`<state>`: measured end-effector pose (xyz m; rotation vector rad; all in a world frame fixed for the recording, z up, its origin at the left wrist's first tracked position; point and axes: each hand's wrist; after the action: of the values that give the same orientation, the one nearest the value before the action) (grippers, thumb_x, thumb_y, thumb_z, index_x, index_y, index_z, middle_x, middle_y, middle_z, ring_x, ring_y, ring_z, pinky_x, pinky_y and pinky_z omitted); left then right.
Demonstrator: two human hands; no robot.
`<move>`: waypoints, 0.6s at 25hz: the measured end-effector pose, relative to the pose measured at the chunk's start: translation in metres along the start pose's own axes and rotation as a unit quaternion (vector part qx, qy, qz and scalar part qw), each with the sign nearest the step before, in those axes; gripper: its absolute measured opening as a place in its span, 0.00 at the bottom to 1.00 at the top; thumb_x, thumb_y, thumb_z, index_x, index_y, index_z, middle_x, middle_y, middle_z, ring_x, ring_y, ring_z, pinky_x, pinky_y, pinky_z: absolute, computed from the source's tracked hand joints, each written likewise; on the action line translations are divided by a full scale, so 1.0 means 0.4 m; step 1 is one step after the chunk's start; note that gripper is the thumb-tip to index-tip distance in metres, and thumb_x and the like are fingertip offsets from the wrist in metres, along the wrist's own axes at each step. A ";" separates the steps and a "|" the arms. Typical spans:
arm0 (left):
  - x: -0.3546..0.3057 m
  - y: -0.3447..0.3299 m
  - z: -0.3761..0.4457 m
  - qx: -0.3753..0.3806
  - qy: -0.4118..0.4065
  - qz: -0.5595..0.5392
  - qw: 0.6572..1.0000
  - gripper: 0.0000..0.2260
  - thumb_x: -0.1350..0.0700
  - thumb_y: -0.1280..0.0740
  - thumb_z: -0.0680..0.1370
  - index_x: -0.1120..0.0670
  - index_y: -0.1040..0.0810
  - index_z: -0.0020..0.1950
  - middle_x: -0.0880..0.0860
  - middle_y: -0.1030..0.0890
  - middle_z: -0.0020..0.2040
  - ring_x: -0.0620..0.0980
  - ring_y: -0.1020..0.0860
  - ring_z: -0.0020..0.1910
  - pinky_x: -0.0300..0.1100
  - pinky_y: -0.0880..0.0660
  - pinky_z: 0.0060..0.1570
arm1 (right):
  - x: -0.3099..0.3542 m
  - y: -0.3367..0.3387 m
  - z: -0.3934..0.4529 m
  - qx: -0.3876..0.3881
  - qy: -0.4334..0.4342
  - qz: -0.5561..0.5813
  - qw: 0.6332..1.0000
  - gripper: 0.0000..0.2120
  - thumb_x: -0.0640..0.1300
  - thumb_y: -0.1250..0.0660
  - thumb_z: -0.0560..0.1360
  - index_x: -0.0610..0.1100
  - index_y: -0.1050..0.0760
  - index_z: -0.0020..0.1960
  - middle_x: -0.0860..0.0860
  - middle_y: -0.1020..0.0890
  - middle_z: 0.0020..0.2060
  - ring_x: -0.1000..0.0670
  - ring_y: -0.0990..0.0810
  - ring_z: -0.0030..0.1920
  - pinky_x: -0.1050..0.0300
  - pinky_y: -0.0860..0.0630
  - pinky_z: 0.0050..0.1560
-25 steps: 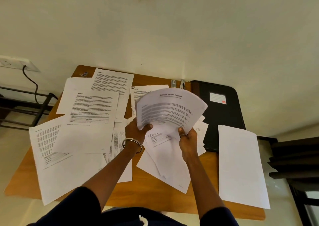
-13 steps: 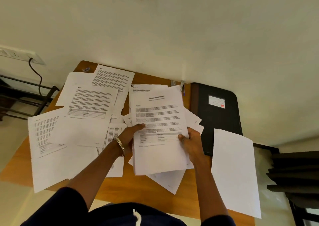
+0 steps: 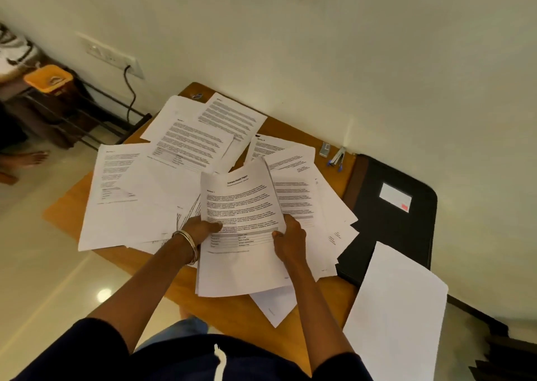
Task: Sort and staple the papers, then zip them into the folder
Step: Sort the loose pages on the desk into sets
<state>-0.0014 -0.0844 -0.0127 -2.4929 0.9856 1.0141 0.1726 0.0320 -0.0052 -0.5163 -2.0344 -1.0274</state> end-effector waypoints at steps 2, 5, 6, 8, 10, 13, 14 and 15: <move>0.015 0.008 -0.013 -0.071 -0.039 0.060 0.995 0.18 0.68 0.33 0.74 0.65 0.27 0.64 0.62 0.24 0.62 0.62 0.26 0.61 0.46 0.31 0.60 | -0.001 0.000 0.016 0.035 0.012 0.017 0.999 0.20 0.32 0.35 0.76 0.41 0.30 0.67 0.45 0.23 0.61 0.48 0.25 0.60 0.63 0.30 0.57; 0.019 0.037 -0.026 -0.145 -0.062 0.035 0.987 0.18 0.68 0.35 0.75 0.65 0.29 0.65 0.62 0.25 0.63 0.62 0.27 0.62 0.47 0.32 0.62 | -0.002 0.029 0.045 -0.036 -0.015 0.029 0.999 0.14 0.37 0.33 0.76 0.39 0.25 0.61 0.44 0.19 0.55 0.45 0.21 0.56 0.55 0.25 0.56; 0.015 0.052 -0.028 -0.170 -0.072 0.012 0.983 0.18 0.68 0.35 0.75 0.65 0.28 0.65 0.62 0.25 0.63 0.62 0.27 0.61 0.46 0.32 0.60 | -0.009 0.047 0.058 -0.098 -0.030 0.016 0.995 0.13 0.37 0.33 0.76 0.38 0.25 0.60 0.43 0.19 0.55 0.43 0.21 0.56 0.53 0.25 0.56; 0.014 0.093 -0.029 -0.206 -0.083 -0.025 0.975 0.18 0.70 0.36 0.75 0.65 0.28 0.65 0.62 0.25 0.62 0.62 0.27 0.61 0.45 0.31 0.58 | -0.028 0.083 0.085 -0.194 -0.068 -0.031 0.978 0.15 0.37 0.32 0.75 0.38 0.26 0.62 0.41 0.21 0.57 0.40 0.22 0.58 0.49 0.25 0.56; 0.016 0.146 -0.007 -0.210 -0.078 -0.055 0.973 0.19 0.69 0.35 0.75 0.63 0.28 0.65 0.61 0.25 0.63 0.63 0.27 0.61 0.49 0.31 0.62 | -0.051 0.104 0.103 -0.230 -0.096 -0.066 0.966 0.18 0.38 0.31 0.74 0.39 0.28 0.63 0.39 0.23 0.60 0.39 0.25 0.60 0.44 0.25 0.58; 0.029 0.211 0.048 -0.155 -0.042 -0.125 0.979 0.18 0.65 0.33 0.75 0.58 0.27 0.64 0.59 0.24 0.63 0.62 0.25 0.60 0.60 0.31 0.62 | -0.052 0.096 0.110 -0.246 -0.096 -0.087 0.960 0.23 0.40 0.29 0.73 0.39 0.30 0.66 0.40 0.26 0.62 0.39 0.29 0.63 0.42 0.28 0.62; 0.033 0.219 0.067 -0.144 -0.027 -0.134 0.980 0.17 0.65 0.34 0.75 0.58 0.26 0.64 0.58 0.24 0.62 0.62 0.25 0.59 0.61 0.31 0.62 | -0.052 0.087 0.112 -0.244 -0.097 -0.105 0.959 0.25 0.41 0.29 0.73 0.39 0.32 0.67 0.40 0.27 0.63 0.39 0.30 0.64 0.42 0.29 0.63; 0.035 0.217 0.079 -0.129 -0.014 -0.129 0.983 0.17 0.65 0.34 0.75 0.59 0.26 0.63 0.58 0.24 0.62 0.63 0.25 0.59 0.61 0.31 0.62 | -0.053 0.082 0.112 -0.230 -0.101 -0.130 0.959 0.27 0.44 0.28 0.73 0.40 0.33 0.68 0.40 0.28 0.65 0.39 0.32 0.65 0.41 0.31 0.64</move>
<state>-0.0696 -0.1394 -0.0450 -2.7128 0.5317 1.1486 0.1857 0.0873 -0.0222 -0.6230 -2.0771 -1.6891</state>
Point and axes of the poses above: each hand's wrist, its own z-axis towards the middle knuckle, its own y-axis out of the back of the hand, x = y × z
